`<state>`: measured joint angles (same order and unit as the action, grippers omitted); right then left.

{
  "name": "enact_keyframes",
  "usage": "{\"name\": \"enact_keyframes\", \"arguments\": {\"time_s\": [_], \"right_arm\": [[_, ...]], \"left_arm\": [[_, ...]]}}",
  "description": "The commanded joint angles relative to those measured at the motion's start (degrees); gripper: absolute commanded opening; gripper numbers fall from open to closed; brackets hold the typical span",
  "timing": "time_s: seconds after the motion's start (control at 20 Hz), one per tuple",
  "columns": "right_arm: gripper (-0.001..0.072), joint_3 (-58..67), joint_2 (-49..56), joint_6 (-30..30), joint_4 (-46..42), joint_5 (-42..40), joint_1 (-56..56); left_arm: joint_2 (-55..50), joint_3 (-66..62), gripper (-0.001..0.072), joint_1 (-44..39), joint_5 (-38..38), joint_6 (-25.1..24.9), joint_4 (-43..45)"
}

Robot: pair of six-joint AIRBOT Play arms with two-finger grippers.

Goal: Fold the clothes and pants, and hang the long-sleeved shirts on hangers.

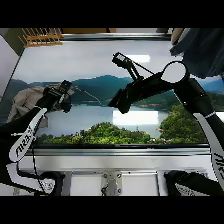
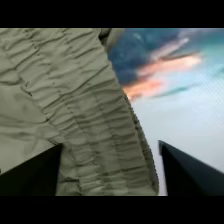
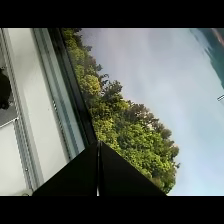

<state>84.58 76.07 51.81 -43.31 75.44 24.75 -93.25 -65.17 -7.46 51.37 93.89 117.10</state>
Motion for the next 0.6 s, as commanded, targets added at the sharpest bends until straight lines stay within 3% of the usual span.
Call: {"name": "enact_keyframes", "arguments": {"time_s": [0.0, 0.05, 0.1, 0.35, 0.4, 0.55], "right_arm": [[0.0018, 0.0, 0.0, 0.0, 0.0, 0.0, 0.0], [0.0018, 0.0, 0.0, 0.0, 0.3, 0.0, 0.0], [0.0018, 0.0, 0.0, 0.0, 1.5, 0.1, 0.0], [0.0017, 0.1, 0.0, -1.1, 4.8, 1.8, -0.2], [0.0016, 0.9, -0.1, 0.4, 2.2, 1.7, -1.2], [0.0016, 5.7, -2.3, 13.3, -15.2, -4.5, -7.8]], "left_arm": [[-0.8, 0.0, 0.0367, 1.3, -0.3, 0.3, 0.2], [-0.8, 0.0, 0.0162, 1.3, 0.4, 0.5, 0.2], [-0.6, 0.0, 0.0008, 1.3, 1.3, 0.5, 0.2], [8.0, -7.9, 0.0007, -3.9, 1.7, 0.5, -0.3], [10.3, -11.5, 0.0007, -6.5, 1.6, 0.5, -0.8], [15.1, -20.5, 0.0007, -15.5, -1.8, -2.0, -10.3]]}}
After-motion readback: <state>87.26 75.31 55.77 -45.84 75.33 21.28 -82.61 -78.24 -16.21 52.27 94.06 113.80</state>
